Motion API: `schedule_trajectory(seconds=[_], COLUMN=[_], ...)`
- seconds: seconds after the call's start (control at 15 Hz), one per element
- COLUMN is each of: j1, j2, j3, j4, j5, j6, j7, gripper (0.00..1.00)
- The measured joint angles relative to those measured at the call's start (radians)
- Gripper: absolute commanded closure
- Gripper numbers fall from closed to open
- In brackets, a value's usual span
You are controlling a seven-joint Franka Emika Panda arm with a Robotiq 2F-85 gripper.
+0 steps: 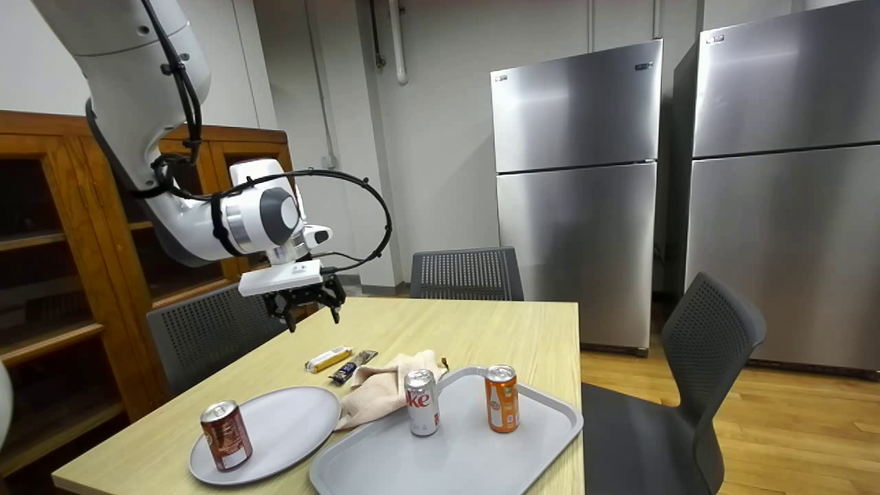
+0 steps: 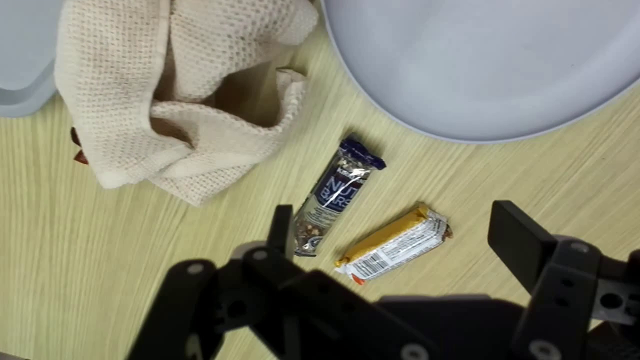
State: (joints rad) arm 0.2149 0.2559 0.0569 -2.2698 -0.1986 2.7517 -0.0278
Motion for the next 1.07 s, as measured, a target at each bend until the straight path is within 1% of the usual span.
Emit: schedule_trajectory(seconds=[0.33, 0.67, 1.07], j1=[0.068, 0.12, 0.146], j2=[-0.004, -0.013, -0.035], j3=[0.02, 0.046, 0.081], j4=[-0.004, -0.021, -0.058], j5=[-0.025, -0.039, -0.039], j6=[-0.011, -0.028, -0.054], j7=[0.071, 0.128, 0.189], gripper=[0.0, 0.0, 0.0])
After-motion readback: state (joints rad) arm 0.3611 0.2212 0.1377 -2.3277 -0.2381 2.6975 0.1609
